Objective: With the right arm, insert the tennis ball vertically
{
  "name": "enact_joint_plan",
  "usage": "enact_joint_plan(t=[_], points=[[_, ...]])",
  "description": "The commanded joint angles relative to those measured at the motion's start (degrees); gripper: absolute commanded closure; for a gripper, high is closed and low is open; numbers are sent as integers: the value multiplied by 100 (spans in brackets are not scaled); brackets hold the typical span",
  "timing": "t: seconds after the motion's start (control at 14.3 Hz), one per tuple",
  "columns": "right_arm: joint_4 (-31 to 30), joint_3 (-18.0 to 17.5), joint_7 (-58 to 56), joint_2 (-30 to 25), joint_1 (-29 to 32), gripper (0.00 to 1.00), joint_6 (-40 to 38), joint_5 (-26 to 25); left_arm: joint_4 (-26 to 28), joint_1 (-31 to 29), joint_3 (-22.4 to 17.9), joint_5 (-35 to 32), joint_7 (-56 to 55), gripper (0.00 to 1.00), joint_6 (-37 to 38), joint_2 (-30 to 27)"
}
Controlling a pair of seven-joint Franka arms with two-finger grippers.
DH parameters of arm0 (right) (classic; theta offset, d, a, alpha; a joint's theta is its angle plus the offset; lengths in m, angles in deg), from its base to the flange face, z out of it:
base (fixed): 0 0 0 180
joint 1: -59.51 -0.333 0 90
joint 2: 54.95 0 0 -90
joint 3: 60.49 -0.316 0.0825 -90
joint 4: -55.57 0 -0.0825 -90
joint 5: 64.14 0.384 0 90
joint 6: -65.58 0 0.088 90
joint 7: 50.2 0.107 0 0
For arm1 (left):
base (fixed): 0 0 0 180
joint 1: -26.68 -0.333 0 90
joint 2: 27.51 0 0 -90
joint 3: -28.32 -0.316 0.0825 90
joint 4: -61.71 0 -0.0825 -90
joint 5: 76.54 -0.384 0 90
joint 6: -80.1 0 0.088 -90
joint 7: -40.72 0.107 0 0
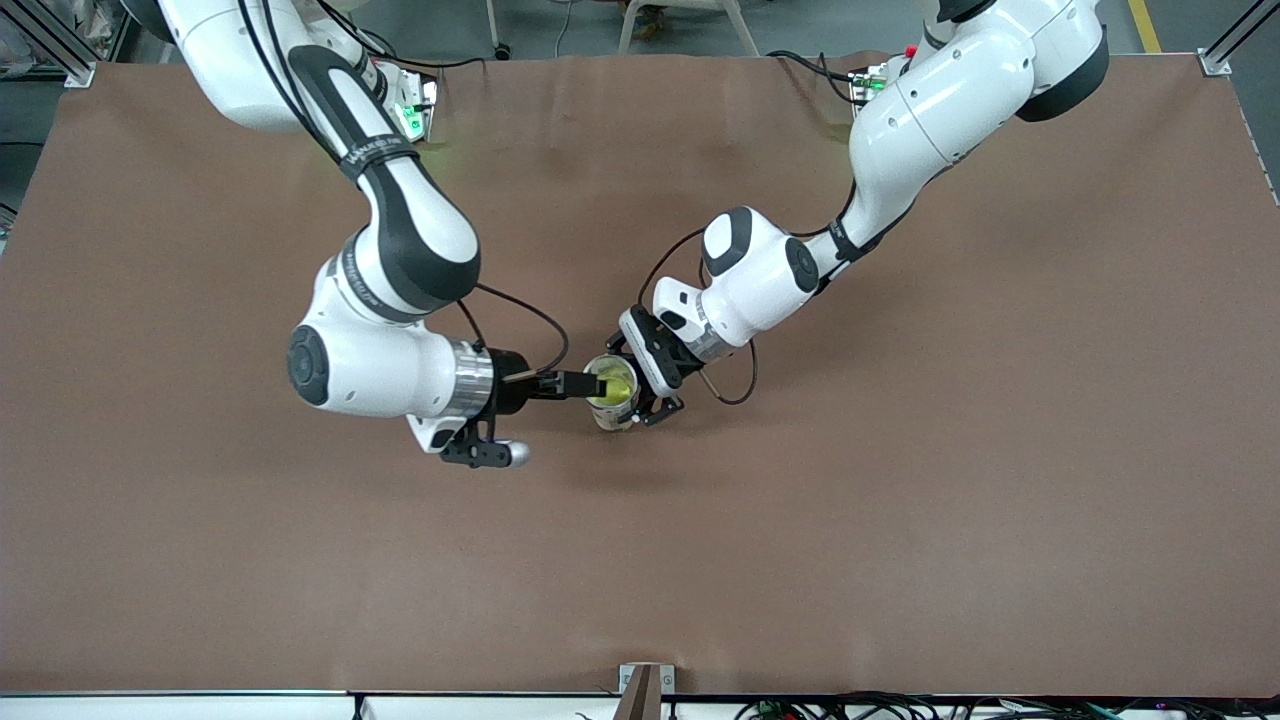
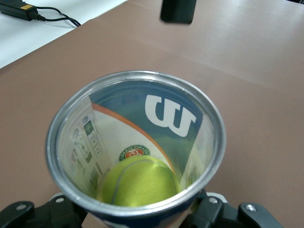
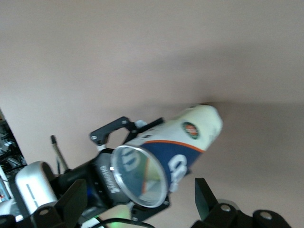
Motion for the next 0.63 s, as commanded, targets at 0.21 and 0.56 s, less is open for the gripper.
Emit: enact_joint_plan(t=[0.21,0.56], points=[[556,662,3,-737,354,0,-1961,-1610,71,-33,58,44,91,17,-62,-85],[566,751,-50,-1547,529,0,-2130,-3273,62,-15,50,44,83,0,-27,-58]])
